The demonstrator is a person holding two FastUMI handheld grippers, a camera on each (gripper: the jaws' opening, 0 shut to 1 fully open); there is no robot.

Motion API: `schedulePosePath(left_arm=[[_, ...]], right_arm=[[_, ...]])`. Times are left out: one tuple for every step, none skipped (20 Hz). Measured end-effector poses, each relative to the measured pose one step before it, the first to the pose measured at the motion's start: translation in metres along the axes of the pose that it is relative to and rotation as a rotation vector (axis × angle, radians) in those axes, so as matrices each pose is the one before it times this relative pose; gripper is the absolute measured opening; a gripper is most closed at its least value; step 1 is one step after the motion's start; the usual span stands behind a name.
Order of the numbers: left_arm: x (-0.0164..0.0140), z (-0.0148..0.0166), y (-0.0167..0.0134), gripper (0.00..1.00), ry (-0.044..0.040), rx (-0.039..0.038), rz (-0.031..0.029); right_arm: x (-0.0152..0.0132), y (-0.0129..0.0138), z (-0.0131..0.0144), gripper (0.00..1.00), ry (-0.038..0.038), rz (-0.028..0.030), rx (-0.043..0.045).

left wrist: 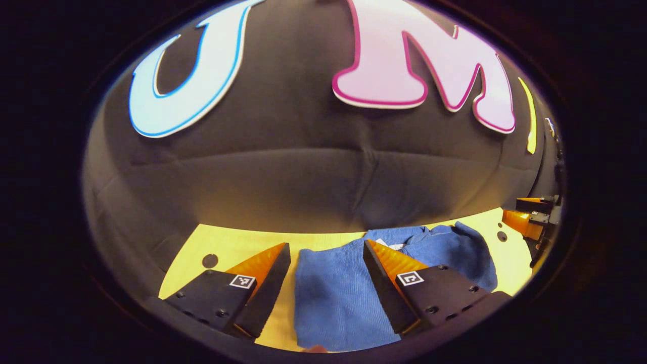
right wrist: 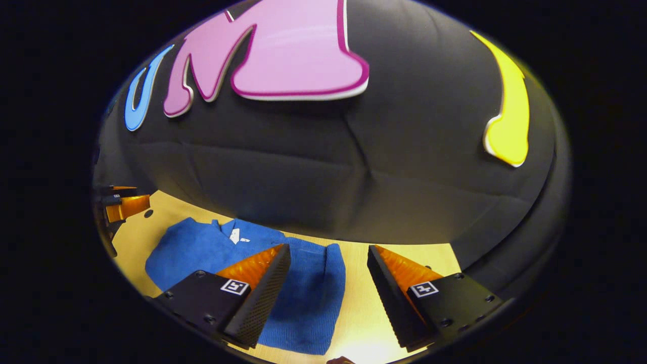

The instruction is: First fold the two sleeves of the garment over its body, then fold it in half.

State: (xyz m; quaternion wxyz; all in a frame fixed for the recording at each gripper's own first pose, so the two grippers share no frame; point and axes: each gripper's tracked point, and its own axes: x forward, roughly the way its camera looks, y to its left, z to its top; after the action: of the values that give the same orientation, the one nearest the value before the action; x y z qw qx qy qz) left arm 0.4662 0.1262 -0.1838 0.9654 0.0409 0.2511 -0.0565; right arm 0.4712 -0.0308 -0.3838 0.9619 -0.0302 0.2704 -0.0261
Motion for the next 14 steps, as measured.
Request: schedulePosePath(left_arm=[[-0.01625,0.00298,0.00233,0.84,-0.02137,-0.00469,0.00368],[-0.01663,0.00114,0.00129,0.84,-0.02355,-0.00013,-0.00038],[-0.01803,0.00292,-0.00093,0.84,-0.02183,0.00506,-0.00936],[-0.01932,0.00172,-0.00016,0.84,-0.02379,0.01287,-0.00353],[-0.01852,0.00179,0.00019,0.84,-0.02494,0.01438,0.00065],[-0.01957,-0.00196,-0.00317,0.84,-0.01132,0.01129,0.00235],[-0.02175,-0.00006,-0.00030,0.84,-0.01527,0.00672,0.00918],[-0.02218,0.00170,-0.00107,0.84,-0.02047,0.00006,0.00769],[-0.02764,0.00260,-0.00340,0.84,-0.02479,-0.00974,-0.00711],[-0.02742,0.00207,-0.00287,0.84,-0.02632,-0.01307,-0.00569],[-0.02682,0.00515,-0.00404,0.84,-0.03012,-0.01421,-0.00555],[-0.02555,0.00634,-0.00476,0.84,-0.02943,-0.00213,-0.00964],[-0.02533,0.00868,-0.00032,0.83,-0.04022,0.00740,0.00527],[-0.02207,0.01487,-0.00205,0.83,-0.07267,0.01212,-0.00311]], right_arm=[[-0.00702,0.00030,0.00450,0.99,-0.02274,-0.00360,-0.00734],[-0.00814,0.00182,0.00551,0.99,-0.02978,-0.00255,-0.00112],[-0.00619,0.00245,0.00448,0.99,-0.02472,-0.00004,-0.00308],[-0.00839,-0.00119,0.00418,0.99,-0.02210,-0.00832,-0.00734],[-0.00871,0.00121,0.00642,0.99,-0.02977,-0.00453,-0.00596],[-0.01051,0.00226,0.00666,0.99,-0.02384,0.00233,-0.00797],[-0.01207,0.00164,0.00604,0.99,-0.02650,0.00108,-0.00882],[-0.01200,0.00131,0.00687,0.98,-0.02299,-0.00128,-0.00788],[-0.01045,0.00182,0.00461,0.98,-0.02337,-0.00158,0.00116],[-0.01269,0.00400,0.00515,0.98,-0.02733,0.00139,0.00581],[-0.01242,0.00291,0.00606,0.98,-0.02571,-0.00121,0.00917],[-0.01126,0.00414,0.00848,0.98,-0.03098,0.00442,0.01026],[-0.01165,0.00375,0.00628,0.97,-0.02129,0.00577,0.00407],[-0.01234,0.00020,0.00679,0.96,-0.02764,-0.00592,-0.00785]])
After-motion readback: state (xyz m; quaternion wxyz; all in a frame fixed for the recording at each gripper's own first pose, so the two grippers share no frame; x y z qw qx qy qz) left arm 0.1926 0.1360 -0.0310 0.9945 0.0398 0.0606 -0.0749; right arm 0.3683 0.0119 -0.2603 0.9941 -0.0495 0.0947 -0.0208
